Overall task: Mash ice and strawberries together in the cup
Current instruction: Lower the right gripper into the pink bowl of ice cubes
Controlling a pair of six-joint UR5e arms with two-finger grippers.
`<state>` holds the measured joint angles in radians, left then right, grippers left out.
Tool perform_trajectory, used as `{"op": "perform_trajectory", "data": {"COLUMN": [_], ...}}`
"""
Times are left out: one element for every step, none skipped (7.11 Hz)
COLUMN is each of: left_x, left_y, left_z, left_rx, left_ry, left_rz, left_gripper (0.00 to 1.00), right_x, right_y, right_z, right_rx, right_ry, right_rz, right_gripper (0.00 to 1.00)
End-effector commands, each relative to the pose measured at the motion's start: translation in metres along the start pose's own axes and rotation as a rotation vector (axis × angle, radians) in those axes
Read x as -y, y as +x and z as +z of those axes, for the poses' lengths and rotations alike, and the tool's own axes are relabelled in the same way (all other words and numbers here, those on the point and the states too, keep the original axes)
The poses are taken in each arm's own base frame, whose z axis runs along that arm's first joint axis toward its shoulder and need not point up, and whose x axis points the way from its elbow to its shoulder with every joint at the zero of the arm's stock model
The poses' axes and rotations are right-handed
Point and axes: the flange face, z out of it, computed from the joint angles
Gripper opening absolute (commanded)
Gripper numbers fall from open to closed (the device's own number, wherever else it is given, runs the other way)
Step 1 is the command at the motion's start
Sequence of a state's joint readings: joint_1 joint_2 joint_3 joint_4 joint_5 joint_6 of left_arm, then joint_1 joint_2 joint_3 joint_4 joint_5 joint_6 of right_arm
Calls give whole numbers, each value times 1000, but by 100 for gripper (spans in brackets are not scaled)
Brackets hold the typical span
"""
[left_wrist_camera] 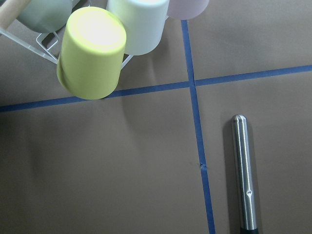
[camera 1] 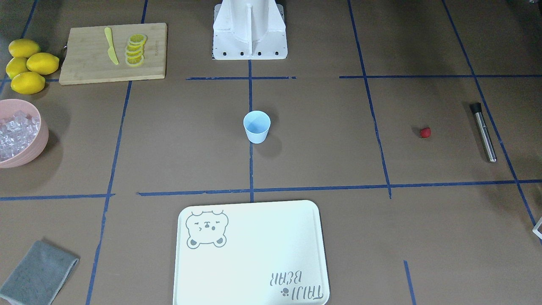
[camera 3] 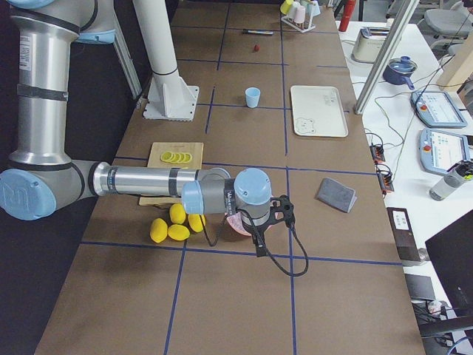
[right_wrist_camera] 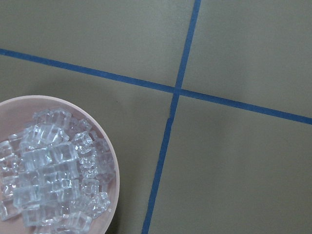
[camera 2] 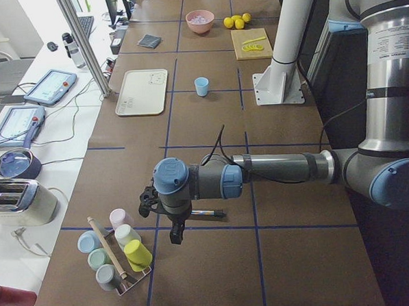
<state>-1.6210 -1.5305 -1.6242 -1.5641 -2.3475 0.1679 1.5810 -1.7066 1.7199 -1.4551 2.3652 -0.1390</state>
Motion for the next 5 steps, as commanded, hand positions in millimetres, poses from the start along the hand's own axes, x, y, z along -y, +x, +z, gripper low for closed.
{"op": "perform_trajectory", "data": {"left_x": [-3,-3,-3,-3,-2], "left_y": [-3,-2,-1,0,1], "left_z": [6,5,5,3,2], "left_rx": [9,1,1,1,0], "left_ry": [-14,-9,-8,-3,-1], "left_rz": [-6,-2,8,10,10], "left_gripper": [100,100,100,100,100], "right_x": [15,24,28,32,34], "right_y": [-33,-58,-78,-93,-106], "right_z": [14,32,45,53,65], "right_rx": [17,31,39,42,31], "right_ry": [17,6,1,14,-4], "right_rz": [-37,-37,-38,-34,-57], "right_gripper": [100,100,98,87,80]}}
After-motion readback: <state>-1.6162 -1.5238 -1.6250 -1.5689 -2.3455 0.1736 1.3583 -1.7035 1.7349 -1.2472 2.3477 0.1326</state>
